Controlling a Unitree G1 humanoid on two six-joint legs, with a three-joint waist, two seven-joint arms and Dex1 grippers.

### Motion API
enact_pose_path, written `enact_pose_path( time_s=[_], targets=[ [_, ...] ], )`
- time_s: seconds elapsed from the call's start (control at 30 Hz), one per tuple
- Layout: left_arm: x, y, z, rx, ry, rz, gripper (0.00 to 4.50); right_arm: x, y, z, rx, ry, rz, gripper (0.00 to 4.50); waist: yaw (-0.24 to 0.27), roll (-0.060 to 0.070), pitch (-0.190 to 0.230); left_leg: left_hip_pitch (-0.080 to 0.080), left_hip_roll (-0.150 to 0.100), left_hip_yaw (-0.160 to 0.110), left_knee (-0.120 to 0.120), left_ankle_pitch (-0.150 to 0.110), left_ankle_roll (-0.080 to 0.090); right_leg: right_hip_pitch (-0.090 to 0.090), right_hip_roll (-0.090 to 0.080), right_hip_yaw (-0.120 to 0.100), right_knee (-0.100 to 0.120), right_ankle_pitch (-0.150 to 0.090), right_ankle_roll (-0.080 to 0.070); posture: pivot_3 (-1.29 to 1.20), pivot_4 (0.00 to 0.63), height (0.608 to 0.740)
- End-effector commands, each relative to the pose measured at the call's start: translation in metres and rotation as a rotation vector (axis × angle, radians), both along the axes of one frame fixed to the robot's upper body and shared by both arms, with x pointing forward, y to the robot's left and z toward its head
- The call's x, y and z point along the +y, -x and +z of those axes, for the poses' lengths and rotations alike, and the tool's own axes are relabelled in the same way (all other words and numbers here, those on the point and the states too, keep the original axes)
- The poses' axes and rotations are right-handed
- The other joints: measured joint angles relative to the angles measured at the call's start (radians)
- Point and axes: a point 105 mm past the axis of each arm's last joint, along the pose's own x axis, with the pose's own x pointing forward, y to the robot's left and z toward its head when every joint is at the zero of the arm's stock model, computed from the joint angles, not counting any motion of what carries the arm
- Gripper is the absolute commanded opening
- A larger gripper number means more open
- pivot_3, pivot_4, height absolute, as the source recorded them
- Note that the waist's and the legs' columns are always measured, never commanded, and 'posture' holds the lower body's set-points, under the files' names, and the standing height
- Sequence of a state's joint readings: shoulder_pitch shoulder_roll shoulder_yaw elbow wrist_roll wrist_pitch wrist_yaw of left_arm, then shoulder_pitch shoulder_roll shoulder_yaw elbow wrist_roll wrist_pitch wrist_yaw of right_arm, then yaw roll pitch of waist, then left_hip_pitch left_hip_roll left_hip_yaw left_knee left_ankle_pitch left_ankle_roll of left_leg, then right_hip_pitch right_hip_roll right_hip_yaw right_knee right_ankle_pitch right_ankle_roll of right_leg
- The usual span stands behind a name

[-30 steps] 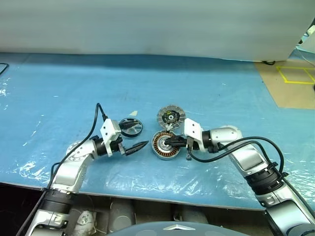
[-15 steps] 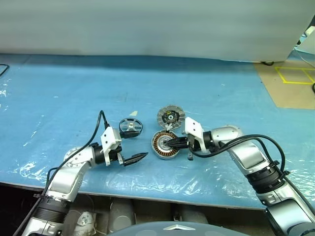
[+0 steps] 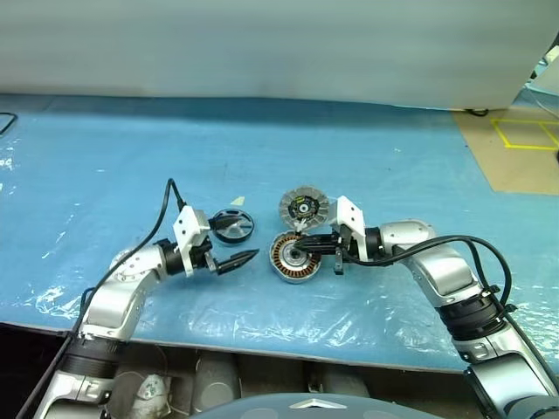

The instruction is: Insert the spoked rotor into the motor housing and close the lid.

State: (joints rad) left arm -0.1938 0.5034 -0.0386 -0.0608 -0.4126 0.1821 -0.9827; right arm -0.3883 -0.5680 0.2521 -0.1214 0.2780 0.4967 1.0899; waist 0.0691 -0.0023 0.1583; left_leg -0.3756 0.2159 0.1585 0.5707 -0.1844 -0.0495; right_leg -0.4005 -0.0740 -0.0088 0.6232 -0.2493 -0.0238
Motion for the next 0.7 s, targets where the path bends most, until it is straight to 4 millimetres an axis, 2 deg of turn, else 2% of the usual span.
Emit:
enact_pose_path(
  time_s=[0.03, 0.17, 0.27, 0.37, 0.47, 0.7],
  targets=[
    [0.009, -0.010, 0.016, 0.015, 0.004, -0.005, 4.50, 0.000, 0.002, 0.016, -0.072, -0.016, 0.017, 0.02, 0.000, 0.000, 0.000, 0.000, 0.000, 0.000, 0.000, 0.000, 0.000, 0.000, 0.000, 0.000, 0.000, 0.000, 0.000, 0.00, 0.150, 0.740],
    [0.018, -0.024, 0.022, 0.092, -0.039, -0.019, 4.50, -0.001, 0.006, 0.014, -0.084, -0.002, 0.012, 0.02, 0.000, 0.000, 0.000, 0.000, 0.000, 0.000, 0.000, 0.000, 0.000, 0.000, 0.000, 0.000, 0.000, 0.000, 0.000, 0.00, 0.150, 0.740],
    [0.024, -0.035, 0.024, 0.128, -0.092, -0.030, 3.92, -0.002, 0.010, 0.015, -0.085, -0.012, 0.002, 0.00, 0.001, 0.000, 0.000, -0.001, 0.000, 0.000, 0.000, 0.000, 0.000, -0.001, 0.000, 0.000, 0.000, 0.000, 0.000, 0.00, 0.150, 0.740],
    [0.029, -0.042, 0.028, 0.127, -0.141, -0.048, 2.88, -0.001, 0.015, 0.017, -0.092, -0.034, -0.018, 0.00, 0.001, 0.000, 0.000, -0.001, -0.001, 0.000, 0.000, 0.000, 0.000, -0.001, 0.000, 0.001, 0.000, 0.000, 0.000, 0.00, 0.150, 0.740],
    [0.030, -0.047, 0.034, 0.141, -0.154, -0.070, 2.88, 0.001, 0.020, 0.018, -0.100, -0.041, -0.029, 0.00, 0.002, 0.000, 0.000, -0.001, -0.001, 0.000, -0.001, 0.000, 0.000, -0.001, 0.000, 0.000, 0.000, 0.000, 0.000, 0.00, 0.150, 0.740],
    [0.037, -0.050, 0.027, 0.252, -0.250, -0.126, 2.88, 0.010, 0.029, 0.009, -0.084, -0.056, -0.045, 0.00, 0.001, 0.000, 0.000, -0.001, -0.001, 0.000, -0.001, 0.000, 0.000, -0.001, 0.000, 0.000, 0.000, 0.000, 0.000, 0.00, 0.150, 0.740]
  ],
)
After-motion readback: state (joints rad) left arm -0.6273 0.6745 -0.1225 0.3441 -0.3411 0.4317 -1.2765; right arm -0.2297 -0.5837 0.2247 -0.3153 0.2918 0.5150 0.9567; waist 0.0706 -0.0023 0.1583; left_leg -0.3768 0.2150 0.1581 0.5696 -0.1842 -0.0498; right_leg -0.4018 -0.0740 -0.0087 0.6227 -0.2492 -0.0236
